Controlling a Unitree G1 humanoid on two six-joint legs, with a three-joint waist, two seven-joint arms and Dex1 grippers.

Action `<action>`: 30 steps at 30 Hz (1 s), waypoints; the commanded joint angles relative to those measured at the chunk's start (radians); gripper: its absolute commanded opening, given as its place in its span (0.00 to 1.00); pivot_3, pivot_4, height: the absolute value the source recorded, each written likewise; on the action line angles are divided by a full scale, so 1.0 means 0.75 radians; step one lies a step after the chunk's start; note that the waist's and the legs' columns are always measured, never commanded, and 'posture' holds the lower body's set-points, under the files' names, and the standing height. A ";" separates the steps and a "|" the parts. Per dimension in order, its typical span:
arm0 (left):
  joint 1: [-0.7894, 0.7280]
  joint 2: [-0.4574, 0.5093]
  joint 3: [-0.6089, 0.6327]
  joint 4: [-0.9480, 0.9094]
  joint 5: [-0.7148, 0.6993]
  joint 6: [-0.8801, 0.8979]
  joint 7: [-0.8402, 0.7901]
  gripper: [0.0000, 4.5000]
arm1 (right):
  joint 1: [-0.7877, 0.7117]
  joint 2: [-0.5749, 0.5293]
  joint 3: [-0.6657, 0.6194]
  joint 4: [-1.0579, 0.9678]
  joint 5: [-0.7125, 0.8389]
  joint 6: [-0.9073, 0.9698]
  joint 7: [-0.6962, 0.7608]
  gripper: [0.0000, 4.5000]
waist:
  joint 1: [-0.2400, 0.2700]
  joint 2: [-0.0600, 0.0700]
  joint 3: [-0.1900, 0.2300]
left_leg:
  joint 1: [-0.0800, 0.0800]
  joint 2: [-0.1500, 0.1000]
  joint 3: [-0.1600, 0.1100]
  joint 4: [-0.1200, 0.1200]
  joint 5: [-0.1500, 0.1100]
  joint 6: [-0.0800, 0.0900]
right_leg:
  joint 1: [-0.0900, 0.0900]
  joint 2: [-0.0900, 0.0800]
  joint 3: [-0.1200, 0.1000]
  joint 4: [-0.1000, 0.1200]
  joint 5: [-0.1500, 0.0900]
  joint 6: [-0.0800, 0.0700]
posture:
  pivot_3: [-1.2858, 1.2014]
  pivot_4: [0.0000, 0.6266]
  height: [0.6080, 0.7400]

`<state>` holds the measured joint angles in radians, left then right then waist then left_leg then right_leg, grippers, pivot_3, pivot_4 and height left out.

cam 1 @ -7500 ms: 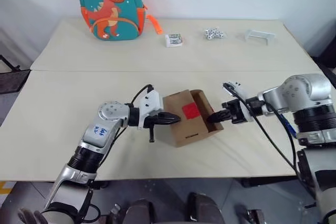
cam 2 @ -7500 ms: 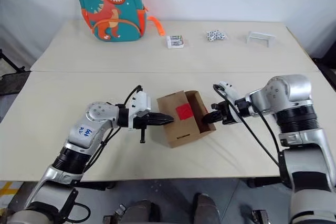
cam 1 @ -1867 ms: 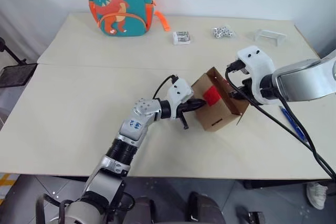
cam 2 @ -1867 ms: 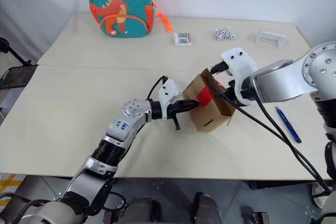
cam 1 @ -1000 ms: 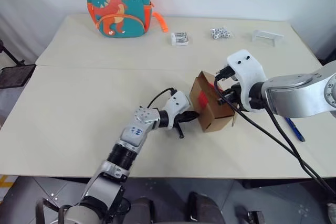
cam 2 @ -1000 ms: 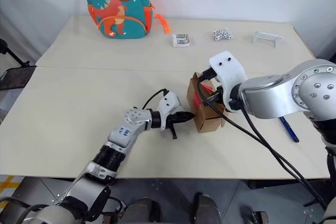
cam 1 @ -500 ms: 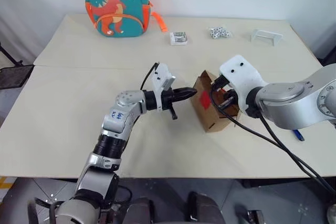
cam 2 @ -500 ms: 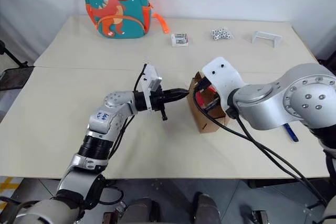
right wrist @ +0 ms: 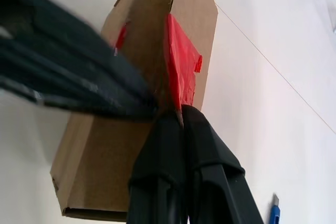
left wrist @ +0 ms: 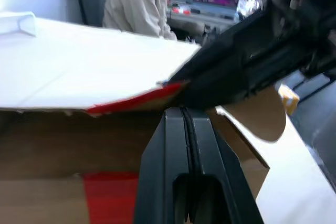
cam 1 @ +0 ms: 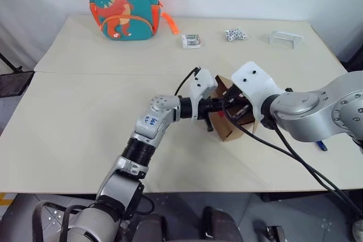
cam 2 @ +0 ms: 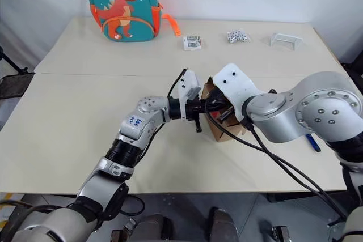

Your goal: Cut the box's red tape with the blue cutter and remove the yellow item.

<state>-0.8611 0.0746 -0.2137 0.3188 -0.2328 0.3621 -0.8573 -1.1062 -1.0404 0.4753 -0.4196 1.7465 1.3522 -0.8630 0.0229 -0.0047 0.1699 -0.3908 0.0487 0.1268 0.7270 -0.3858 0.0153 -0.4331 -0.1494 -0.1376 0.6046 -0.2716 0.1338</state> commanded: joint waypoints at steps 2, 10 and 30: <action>-0.016 0.011 -0.044 -0.002 0.057 -0.036 0.005 0.00 | 0.018 0.009 -0.053 -0.010 -0.008 -0.019 -0.016 0.01 | 0.000 0.000 0.000 | 0.000 0.000 0.000 0.000 0.000 0.000 | 0.000 0.000 0.000 0.000 0.000 0.000 | 0.52 0.24 1.00; 0.008 0.016 -0.080 0.028 0.131 -0.008 0.065 0.00 | 0.045 -0.030 -0.136 0.006 -0.033 -0.021 -0.010 0.01 | 0.006 0.000 0.000 | 0.000 0.000 -0.001 0.002 0.000 0.000 | 0.002 0.000 0.000 -0.001 0.000 0.000 | 0.52 0.24 1.00; 0.071 0.119 -0.055 -0.112 0.102 0.068 0.025 0.00 | 0.267 -0.085 -0.431 0.082 -0.076 -0.090 -0.021 0.01 | 0.003 0.000 0.000 | 0.000 0.000 0.000 -0.002 0.000 0.000 | -0.001 0.000 0.000 -0.001 0.000 0.000 | 0.52 0.24 1.00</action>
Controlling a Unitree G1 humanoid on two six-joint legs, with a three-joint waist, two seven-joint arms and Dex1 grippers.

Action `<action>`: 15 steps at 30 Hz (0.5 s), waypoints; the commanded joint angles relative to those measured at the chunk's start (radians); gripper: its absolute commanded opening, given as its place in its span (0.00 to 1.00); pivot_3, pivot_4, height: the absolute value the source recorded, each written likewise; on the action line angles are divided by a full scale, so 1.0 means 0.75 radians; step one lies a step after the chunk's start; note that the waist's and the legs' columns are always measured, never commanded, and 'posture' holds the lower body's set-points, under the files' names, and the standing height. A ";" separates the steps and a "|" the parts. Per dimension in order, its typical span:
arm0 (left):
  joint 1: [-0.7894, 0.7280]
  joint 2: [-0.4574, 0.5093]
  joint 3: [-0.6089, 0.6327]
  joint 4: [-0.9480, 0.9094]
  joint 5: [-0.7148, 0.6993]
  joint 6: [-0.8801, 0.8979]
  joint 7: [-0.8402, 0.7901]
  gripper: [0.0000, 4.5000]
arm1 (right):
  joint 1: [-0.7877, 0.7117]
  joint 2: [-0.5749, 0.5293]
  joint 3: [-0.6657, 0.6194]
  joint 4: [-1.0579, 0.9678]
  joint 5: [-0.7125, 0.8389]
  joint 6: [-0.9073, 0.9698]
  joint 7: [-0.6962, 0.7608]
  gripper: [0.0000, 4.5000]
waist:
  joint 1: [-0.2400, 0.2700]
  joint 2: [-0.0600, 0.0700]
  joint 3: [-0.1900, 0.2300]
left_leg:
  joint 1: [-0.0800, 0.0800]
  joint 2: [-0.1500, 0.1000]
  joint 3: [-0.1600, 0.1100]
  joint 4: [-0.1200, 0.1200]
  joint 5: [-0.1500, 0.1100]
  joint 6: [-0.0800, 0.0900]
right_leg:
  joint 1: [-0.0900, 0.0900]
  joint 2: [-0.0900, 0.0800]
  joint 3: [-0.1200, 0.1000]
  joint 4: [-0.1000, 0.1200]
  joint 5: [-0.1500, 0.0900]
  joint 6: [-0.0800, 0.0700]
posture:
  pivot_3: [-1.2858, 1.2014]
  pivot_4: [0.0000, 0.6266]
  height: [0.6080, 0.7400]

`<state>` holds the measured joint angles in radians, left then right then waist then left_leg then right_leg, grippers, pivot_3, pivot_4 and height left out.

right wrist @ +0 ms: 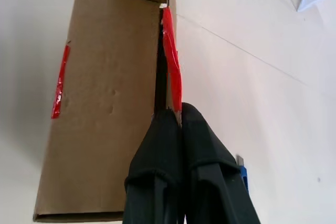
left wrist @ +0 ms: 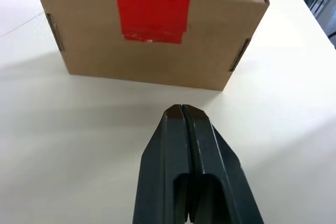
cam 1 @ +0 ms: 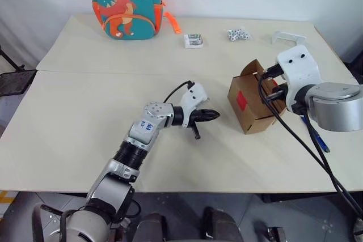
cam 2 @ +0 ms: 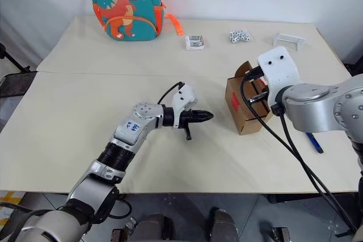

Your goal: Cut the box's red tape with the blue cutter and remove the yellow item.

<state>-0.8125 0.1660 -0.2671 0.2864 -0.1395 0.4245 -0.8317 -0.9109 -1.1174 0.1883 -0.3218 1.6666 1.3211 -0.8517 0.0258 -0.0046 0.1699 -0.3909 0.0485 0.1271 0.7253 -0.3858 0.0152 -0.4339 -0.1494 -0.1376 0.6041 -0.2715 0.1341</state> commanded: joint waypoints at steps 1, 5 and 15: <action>0.002 -0.005 0.045 -0.081 -0.048 -0.013 -0.009 0.00 | 0.022 0.027 -0.050 -0.052 0.046 -0.064 -0.046 0.01 | 0.000 0.000 0.000 | 0.000 0.000 0.000 0.000 0.000 0.000 | 0.000 0.000 0.000 0.000 0.000 0.000 | 0.52 0.24 1.00; -0.035 -0.020 0.129 -0.096 -0.131 -0.029 -0.030 0.00 | 0.073 0.045 -0.055 -0.070 0.072 -0.109 -0.073 0.01 | 0.000 0.000 0.000 | 0.000 0.000 0.000 0.000 0.000 0.000 | 0.000 0.000 0.000 0.000 0.000 0.000 | 0.52 0.24 1.00; -0.270 -0.169 0.095 0.250 -0.048 -0.210 0.010 0.00 | 0.167 0.075 -0.062 -0.125 0.107 -0.214 -0.136 0.01 | 0.000 0.000 0.000 | 0.001 -0.001 0.000 -0.001 0.000 0.000 | 0.003 0.000 -0.001 -0.004 0.000 0.001 | 0.52 0.24 1.00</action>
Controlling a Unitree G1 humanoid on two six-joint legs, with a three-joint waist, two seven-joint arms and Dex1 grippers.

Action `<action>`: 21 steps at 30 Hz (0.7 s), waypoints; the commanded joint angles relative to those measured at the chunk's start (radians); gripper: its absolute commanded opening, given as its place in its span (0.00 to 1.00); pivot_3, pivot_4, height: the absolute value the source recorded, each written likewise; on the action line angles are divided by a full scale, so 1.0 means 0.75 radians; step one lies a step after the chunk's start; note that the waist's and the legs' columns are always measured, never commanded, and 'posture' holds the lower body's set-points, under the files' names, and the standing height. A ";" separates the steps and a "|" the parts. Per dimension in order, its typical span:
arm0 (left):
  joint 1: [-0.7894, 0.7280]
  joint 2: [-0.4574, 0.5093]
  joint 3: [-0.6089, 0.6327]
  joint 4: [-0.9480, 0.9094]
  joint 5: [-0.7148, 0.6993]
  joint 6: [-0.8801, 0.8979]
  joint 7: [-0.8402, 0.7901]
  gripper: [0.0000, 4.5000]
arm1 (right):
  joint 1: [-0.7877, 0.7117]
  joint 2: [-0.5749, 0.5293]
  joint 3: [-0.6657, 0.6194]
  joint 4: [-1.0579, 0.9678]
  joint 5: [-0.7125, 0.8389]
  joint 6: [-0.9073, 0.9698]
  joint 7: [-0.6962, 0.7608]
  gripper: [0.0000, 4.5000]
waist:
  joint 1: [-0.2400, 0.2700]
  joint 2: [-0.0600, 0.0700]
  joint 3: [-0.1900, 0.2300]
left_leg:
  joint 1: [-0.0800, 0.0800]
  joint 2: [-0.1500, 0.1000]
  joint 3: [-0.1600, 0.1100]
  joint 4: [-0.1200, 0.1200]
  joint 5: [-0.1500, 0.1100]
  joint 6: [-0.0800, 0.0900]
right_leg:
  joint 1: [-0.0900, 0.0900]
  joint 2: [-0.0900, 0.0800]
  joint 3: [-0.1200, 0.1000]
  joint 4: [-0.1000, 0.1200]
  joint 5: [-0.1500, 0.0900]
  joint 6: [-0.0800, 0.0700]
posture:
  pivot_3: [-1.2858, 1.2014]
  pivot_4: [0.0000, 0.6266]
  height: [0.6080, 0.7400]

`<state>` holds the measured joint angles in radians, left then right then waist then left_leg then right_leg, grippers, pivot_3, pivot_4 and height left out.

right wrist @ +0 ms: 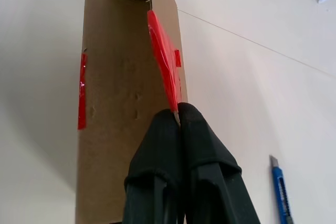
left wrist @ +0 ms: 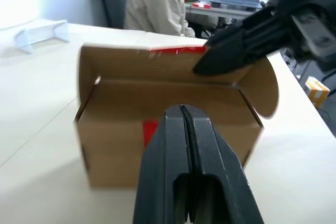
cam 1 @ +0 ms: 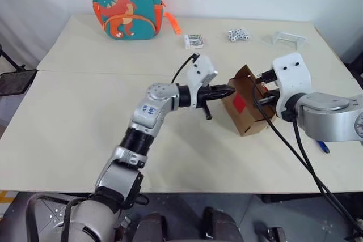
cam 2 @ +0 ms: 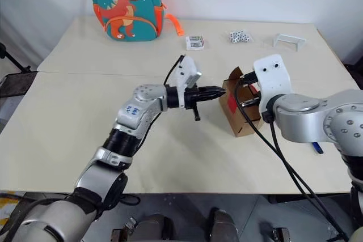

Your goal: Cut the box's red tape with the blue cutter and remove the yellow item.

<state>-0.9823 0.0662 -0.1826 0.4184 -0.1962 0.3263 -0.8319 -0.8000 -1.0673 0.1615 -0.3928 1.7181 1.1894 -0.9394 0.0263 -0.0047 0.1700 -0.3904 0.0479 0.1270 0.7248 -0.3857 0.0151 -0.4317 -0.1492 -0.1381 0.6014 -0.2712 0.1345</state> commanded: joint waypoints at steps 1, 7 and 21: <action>-0.061 -0.054 -0.025 0.117 0.043 -0.105 0.017 0.00 | 0.022 0.008 -0.027 -0.034 0.045 -0.047 -0.030 0.01 | -0.001 0.000 0.000 | 0.000 0.000 0.000 0.000 0.000 0.000 | 0.000 0.000 0.000 0.000 0.000 0.000 | 0.52 0.24 1.00; -0.136 -0.145 -0.034 0.295 0.097 -0.237 0.063 0.00 | 0.021 0.014 -0.014 -0.052 0.077 -0.081 -0.085 0.01 | -0.001 0.000 0.000 | 0.000 0.000 0.000 -0.001 0.000 0.000 | -0.001 0.000 0.000 0.000 0.000 0.000 | 0.52 0.24 1.00; -0.213 -0.269 -0.097 0.541 0.230 -0.325 0.155 0.00 | 0.043 0.005 -0.017 -0.069 0.136 -0.141 -0.148 0.01 | 0.000 0.000 0.000 | 0.000 0.000 0.001 -0.001 0.000 0.000 | 0.000 0.000 0.000 -0.001 0.000 0.000 | 0.52 0.24 1.00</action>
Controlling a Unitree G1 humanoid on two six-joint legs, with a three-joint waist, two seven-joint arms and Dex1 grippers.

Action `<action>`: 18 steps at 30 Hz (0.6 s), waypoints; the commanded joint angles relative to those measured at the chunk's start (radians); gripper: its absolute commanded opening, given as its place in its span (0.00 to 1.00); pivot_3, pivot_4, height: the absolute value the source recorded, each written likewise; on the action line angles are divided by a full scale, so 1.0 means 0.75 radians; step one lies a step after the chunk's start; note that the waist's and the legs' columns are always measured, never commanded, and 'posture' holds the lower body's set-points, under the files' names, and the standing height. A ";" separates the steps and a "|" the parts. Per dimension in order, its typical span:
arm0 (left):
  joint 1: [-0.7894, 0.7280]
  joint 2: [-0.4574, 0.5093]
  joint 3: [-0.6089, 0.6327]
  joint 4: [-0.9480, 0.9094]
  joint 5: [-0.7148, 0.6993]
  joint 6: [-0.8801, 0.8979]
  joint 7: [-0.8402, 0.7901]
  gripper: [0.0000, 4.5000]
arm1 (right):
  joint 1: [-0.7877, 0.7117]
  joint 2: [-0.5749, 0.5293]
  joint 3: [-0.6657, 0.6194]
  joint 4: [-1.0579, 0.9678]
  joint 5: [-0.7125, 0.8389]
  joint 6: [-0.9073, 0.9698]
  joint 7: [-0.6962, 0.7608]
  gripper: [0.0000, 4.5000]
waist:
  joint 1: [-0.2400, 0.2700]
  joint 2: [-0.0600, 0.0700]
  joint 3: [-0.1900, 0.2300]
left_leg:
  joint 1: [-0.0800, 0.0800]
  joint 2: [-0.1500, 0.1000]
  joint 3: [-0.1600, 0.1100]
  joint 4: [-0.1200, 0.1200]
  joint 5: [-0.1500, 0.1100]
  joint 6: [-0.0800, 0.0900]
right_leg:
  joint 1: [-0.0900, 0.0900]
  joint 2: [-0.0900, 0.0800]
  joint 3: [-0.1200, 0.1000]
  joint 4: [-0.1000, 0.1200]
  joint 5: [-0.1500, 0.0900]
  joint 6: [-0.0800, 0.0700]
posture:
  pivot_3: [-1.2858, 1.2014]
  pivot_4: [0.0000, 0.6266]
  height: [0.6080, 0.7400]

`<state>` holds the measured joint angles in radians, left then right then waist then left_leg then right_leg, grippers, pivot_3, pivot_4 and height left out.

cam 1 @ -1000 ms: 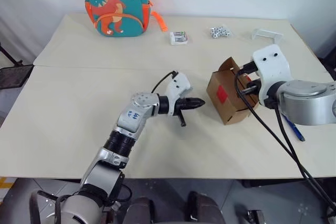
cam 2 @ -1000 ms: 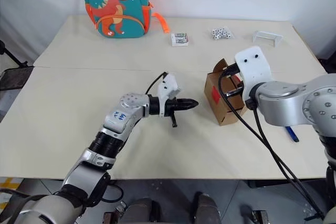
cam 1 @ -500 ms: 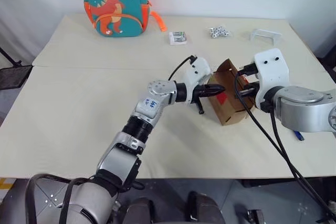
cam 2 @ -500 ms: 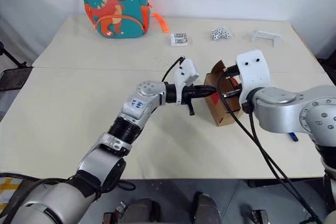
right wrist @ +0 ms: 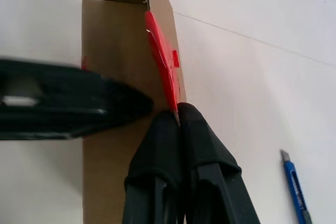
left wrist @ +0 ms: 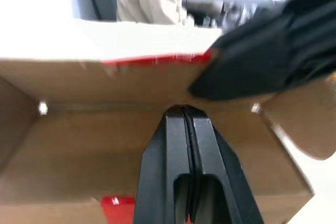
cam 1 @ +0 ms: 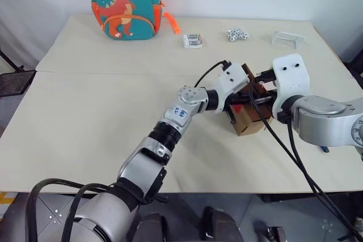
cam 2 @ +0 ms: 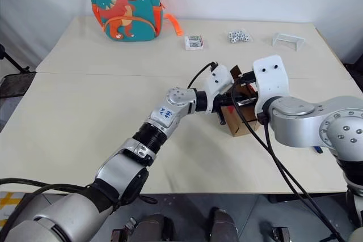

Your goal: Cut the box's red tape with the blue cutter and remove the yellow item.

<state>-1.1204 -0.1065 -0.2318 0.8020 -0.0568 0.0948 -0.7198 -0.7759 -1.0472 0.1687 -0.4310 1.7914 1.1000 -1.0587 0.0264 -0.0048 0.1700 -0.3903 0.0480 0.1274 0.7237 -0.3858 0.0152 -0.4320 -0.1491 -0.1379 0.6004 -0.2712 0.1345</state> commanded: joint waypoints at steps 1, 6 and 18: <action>-0.027 -0.033 -0.036 0.030 0.051 -0.018 -0.002 0.00 | 0.014 -0.029 -0.032 -0.012 0.046 -0.027 0.012 0.01 | 0.001 0.000 0.000 | 0.000 0.000 0.000 0.000 0.000 0.000 | 0.000 0.000 0.000 0.000 0.000 0.000 | 0.52 0.24 1.00; -0.019 -0.021 -0.038 0.033 0.064 -0.002 -0.007 0.00 | 0.044 -0.131 -0.119 0.072 0.017 -0.006 0.126 0.01 | 0.003 0.000 0.000 | 0.000 0.000 0.000 0.000 0.000 0.000 | 0.001 0.000 0.000 -0.001 0.000 0.000 | 0.52 0.24 1.00; 0.008 0.000 -0.038 0.002 0.064 0.028 -0.020 0.00 | 0.053 -0.196 -0.202 0.234 -0.121 0.073 0.415 0.01 | 0.001 0.000 0.000 | 0.000 0.000 0.000 0.000 0.000 0.000 | 0.001 0.000 0.000 -0.002 0.000 0.000 | 0.52 0.24 1.00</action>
<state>-1.1327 -0.1013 -0.2468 0.8014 -0.0304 0.0981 -0.7274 -0.7346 -1.1746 0.0633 -0.2665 1.7354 1.1453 -0.7720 0.0273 -0.0048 0.1700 -0.3899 0.0480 0.1274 0.7236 -0.3858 0.0155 -0.4314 -0.1491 -0.1377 0.5993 -0.2712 0.1345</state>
